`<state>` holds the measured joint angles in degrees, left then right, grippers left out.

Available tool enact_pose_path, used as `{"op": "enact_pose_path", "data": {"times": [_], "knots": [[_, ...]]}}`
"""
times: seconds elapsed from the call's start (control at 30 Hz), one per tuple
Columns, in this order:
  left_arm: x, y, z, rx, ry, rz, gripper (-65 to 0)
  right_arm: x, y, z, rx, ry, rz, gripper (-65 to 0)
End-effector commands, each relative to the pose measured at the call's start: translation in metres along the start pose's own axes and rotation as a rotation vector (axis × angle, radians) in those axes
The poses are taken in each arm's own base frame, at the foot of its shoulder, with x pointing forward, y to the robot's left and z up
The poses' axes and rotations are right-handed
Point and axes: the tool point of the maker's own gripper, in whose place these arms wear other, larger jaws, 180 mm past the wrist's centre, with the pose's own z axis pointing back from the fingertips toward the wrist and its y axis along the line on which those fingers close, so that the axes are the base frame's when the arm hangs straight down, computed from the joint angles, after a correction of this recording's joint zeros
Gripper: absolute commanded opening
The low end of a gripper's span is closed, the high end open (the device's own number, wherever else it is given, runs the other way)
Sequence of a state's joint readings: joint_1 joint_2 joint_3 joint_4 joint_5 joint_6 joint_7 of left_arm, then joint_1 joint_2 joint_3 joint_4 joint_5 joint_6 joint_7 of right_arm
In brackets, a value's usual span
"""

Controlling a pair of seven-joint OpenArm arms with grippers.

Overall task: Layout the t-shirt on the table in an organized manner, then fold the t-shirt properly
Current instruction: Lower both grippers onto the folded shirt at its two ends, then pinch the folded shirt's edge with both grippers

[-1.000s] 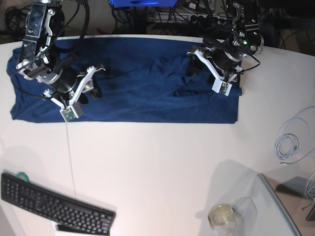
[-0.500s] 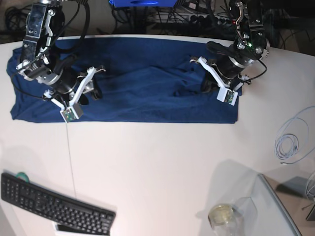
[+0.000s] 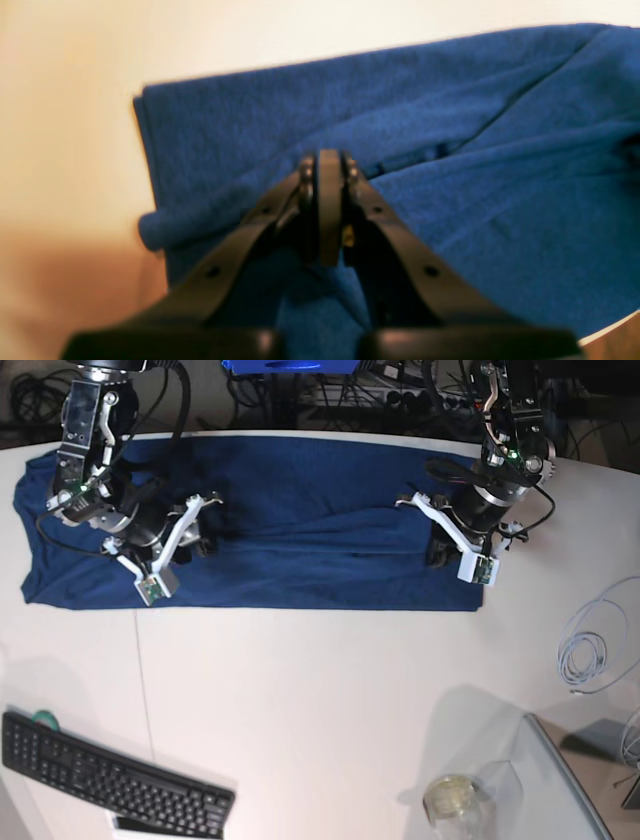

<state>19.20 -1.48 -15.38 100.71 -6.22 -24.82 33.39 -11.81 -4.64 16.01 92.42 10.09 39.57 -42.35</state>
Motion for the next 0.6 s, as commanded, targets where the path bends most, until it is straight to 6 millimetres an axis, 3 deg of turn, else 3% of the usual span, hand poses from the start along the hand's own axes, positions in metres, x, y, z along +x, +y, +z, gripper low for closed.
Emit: {"op": "enact_pose_path", "data": {"times": [0.0, 0.23, 0.43, 0.57], "knots": [[0.012, 0.005, 0.004, 0.010, -0.018, -0.021, -65.0, 0.014, 0.002, 0.001, 0.010, -0.049, 0.008, -40.5], [0.014, 0.011, -0.002, 0.017, 0.034, -0.034, -65.0, 0.018, -0.001, -0.006, 0.020, -0.052, -0.003, -40.5], [0.010, -0.013, -0.007, -0.051, 0.054, -0.082, -65.0, 0.006, 0.000, -0.026, 0.058, 0.002, -0.049, -40.5], [0.008, -0.012, -0.007, -0.050, 0.060, -0.087, -64.3, -0.002, 0.000, -0.032, 0.071, 0.027, -0.067, -40.5]]}}
